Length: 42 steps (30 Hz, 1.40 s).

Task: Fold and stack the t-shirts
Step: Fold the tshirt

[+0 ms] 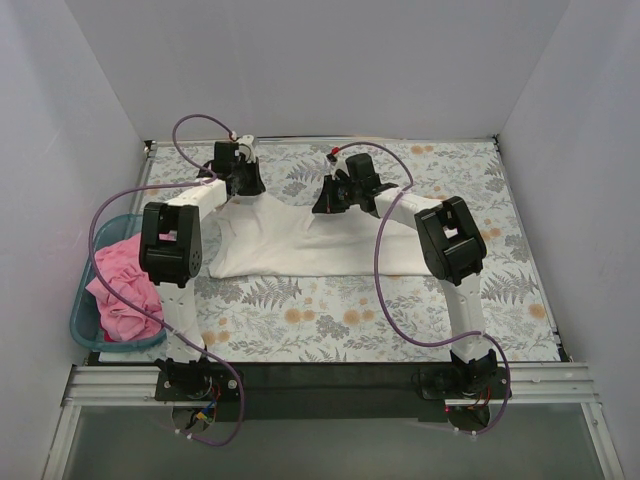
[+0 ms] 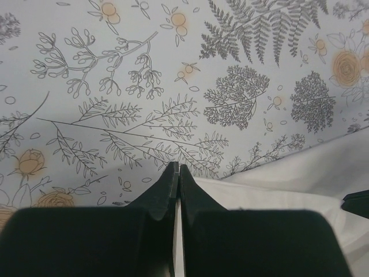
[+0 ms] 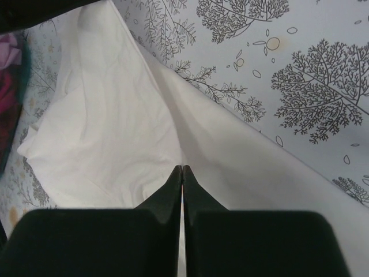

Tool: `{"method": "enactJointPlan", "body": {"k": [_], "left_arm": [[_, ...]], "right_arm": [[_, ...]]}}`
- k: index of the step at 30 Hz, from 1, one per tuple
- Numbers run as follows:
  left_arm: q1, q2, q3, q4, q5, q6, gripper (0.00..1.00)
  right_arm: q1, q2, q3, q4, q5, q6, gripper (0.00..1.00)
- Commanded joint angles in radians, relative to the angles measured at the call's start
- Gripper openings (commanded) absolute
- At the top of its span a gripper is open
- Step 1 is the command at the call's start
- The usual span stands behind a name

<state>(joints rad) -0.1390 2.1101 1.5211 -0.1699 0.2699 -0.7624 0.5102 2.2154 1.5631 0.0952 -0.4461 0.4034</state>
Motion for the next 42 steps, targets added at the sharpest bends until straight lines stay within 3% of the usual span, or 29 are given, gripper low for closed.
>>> {"method": "enactJointPlan", "body": {"k": [1, 14, 33, 36, 37, 42], "left_arm": [[0.01, -0.116, -0.028, 0.052, -0.031, -0.018, 0.0], [0.01, -0.177, -0.091, 0.086, -0.005, -0.038, 0.0], [0.001, -0.301, -0.186, 0.024, 0.008, -0.067, 0.0], [-0.007, -0.328, -0.213, 0.013, -0.006, -0.084, 0.0], [-0.01, -0.334, -0.228, 0.013, -0.008, -0.087, 0.0], [-0.017, -0.341, -0.23, -0.002, -0.014, -0.089, 0.0]], "right_arm": [[-0.007, -0.013, 0.063, -0.015, -0.006, -0.089, 0.01], [0.002, 0.004, 0.068, -0.049, -0.059, -0.201, 0.01], [0.027, -0.008, 0.038, -0.091, -0.005, -0.291, 0.01], [0.025, -0.011, 0.04, -0.094, -0.002, -0.284, 0.19], [0.025, -0.013, 0.04, -0.119, 0.001, -0.279, 0.31], [0.025, -0.069, 0.031, -0.166, 0.049, -0.273, 0.49]]}}
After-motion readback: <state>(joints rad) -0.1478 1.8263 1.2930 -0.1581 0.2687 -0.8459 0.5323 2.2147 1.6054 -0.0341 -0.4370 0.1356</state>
